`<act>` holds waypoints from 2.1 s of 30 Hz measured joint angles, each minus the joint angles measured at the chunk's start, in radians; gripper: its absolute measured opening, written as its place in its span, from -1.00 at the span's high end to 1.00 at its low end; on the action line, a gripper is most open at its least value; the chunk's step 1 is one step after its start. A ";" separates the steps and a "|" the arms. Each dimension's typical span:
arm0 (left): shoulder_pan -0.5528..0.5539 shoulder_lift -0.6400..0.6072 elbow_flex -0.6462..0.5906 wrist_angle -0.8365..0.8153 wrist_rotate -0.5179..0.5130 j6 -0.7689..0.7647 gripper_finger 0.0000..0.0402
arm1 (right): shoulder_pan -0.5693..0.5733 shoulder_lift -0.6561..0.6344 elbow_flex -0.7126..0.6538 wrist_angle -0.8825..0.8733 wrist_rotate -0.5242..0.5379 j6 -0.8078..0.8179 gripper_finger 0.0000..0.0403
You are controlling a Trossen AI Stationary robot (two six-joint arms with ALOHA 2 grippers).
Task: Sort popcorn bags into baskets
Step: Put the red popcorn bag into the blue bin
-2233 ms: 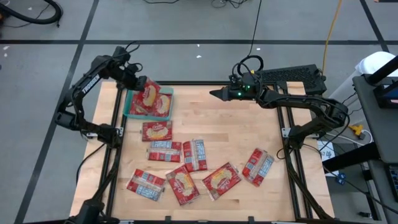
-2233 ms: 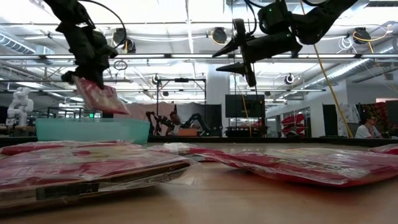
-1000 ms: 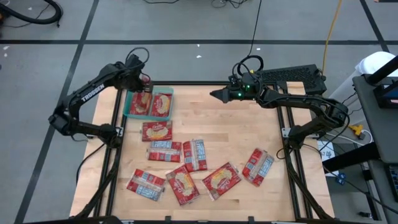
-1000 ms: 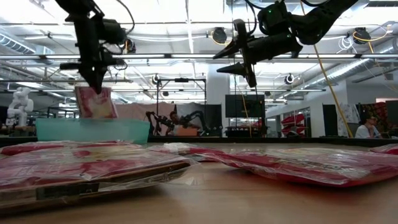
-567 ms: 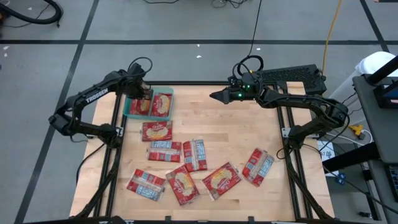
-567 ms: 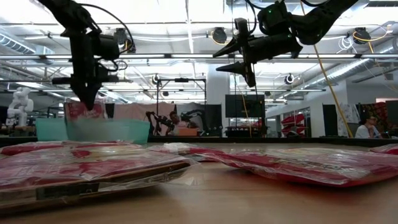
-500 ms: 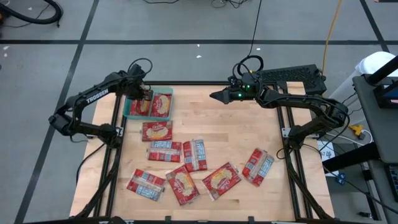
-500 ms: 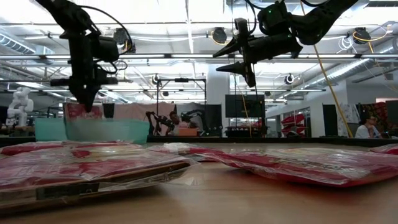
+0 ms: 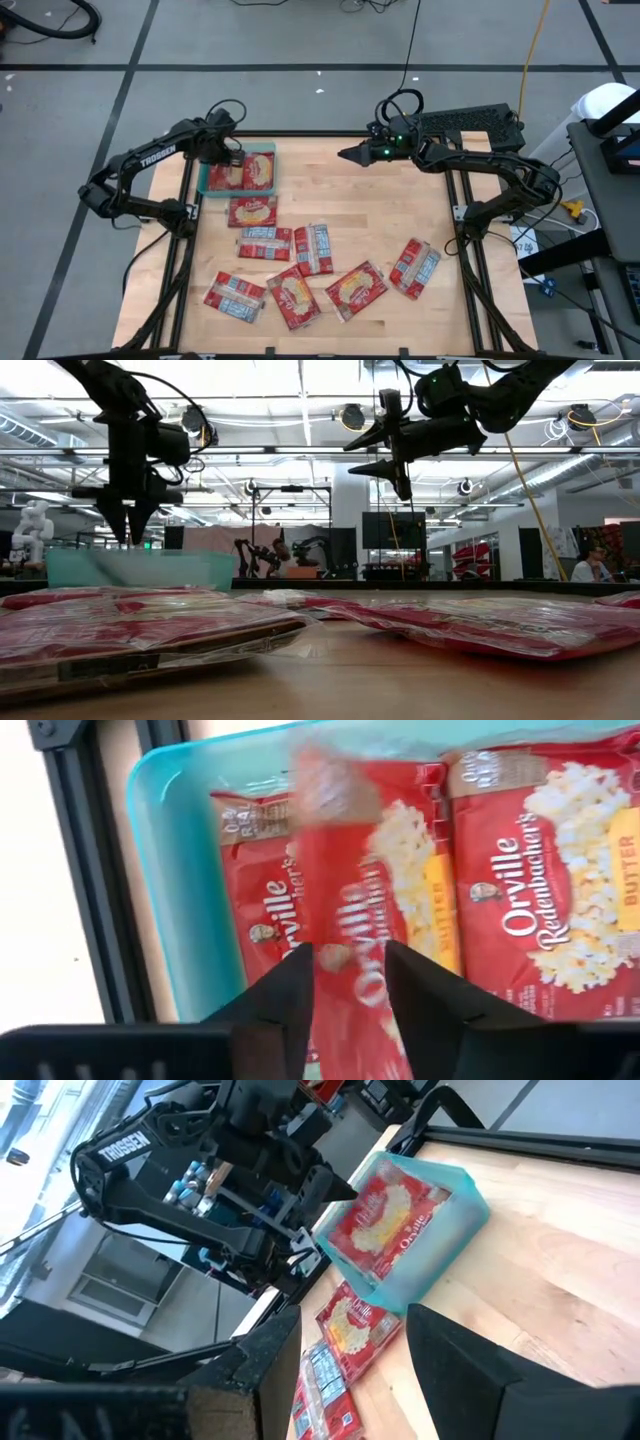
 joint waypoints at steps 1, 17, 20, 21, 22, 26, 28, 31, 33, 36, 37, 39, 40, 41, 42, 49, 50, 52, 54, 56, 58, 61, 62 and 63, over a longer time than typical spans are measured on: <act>-0.002 0.000 0.000 -0.010 -0.008 -0.010 0.28 | -0.001 0.000 0.000 0.000 0.000 0.000 0.14; -0.073 0.033 -0.011 0.139 0.184 -0.065 0.35 | -0.001 0.000 0.000 -0.044 -0.025 0.010 0.14; -0.070 0.079 -0.023 0.141 0.183 -0.083 0.53 | -0.001 0.001 0.000 -0.043 -0.026 0.032 0.14; -0.070 0.088 -0.029 0.153 0.182 -0.081 0.59 | -0.001 0.001 0.000 -0.043 -0.026 0.040 0.14; -0.070 0.098 -0.039 0.166 0.183 -0.078 0.64 | -0.001 0.001 0.000 -0.043 -0.027 0.045 0.14; -0.069 0.116 -0.093 0.218 0.176 -0.060 0.82 | -0.001 0.001 0.000 -0.043 -0.055 0.053 0.14; -0.065 0.117 -0.116 0.204 0.148 -0.059 0.89 | -0.001 0.001 0.000 -0.043 -0.077 0.061 0.14; -0.059 0.117 -0.128 0.167 0.116 -0.055 0.96 | 0.000 0.001 0.000 -0.042 -0.079 0.080 0.14; -0.057 0.117 -0.129 0.137 0.087 -0.040 0.98 | 0.000 0.000 0.000 -0.042 -0.080 0.086 0.14; -0.057 0.117 -0.129 0.103 0.028 -0.039 0.96 | 0.000 0.001 0.000 -0.042 -0.080 0.087 0.14; -0.057 0.117 -0.129 0.083 0.005 -0.049 0.95 | 0.000 0.000 0.000 -0.042 -0.080 0.087 0.14; -0.056 0.117 -0.129 0.046 -0.028 -0.064 0.91 | 0.000 0.001 0.000 -0.042 -0.080 0.087 0.14; -0.056 0.117 -0.129 0.032 -0.041 -0.071 0.91 | 0.000 0.001 0.000 -0.042 -0.080 0.087 0.14; -0.056 0.117 -0.129 0.019 -0.051 -0.079 0.91 | 0.000 0.001 0.000 -0.042 -0.080 0.087 0.14; -0.056 0.116 -0.129 0.014 -0.054 -0.085 0.91 | 0.000 0.001 0.000 -0.042 -0.080 0.087 0.14; -0.093 0.064 -0.103 0.159 0.017 -0.057 0.98 | 0.000 0.000 0.000 -0.043 -0.080 0.087 0.14; -0.101 0.064 -0.111 0.221 0.031 -0.034 0.98 | 0.000 0.001 0.000 -0.042 -0.080 0.087 0.14; -0.104 0.084 -0.132 0.284 0.054 -0.012 0.98 | 0.000 0.001 0.000 -0.042 -0.080 0.086 0.14; -0.097 0.121 -0.143 0.276 0.051 -0.034 0.98 | 0.000 0.000 0.000 -0.042 -0.080 0.086 0.14; -0.084 0.142 -0.159 0.273 0.046 -0.037 0.98 | 0.000 0.001 0.000 -0.043 -0.080 0.087 0.14; -0.071 0.159 -0.173 0.272 0.040 -0.034 0.97 | 0.000 0.001 0.000 -0.042 -0.080 0.086 0.14; -0.056 0.157 -0.181 0.255 0.018 -0.032 0.97 | 0.001 0.001 0.000 -0.043 -0.080 0.095 0.14; -0.051 0.148 -0.178 0.245 0.009 -0.031 0.97 | 0.001 0.001 0.000 -0.043 -0.080 0.097 0.14; -0.047 0.140 -0.174 0.235 0.002 -0.028 0.97 | 0.001 0.001 0.000 -0.042 -0.080 0.098 0.14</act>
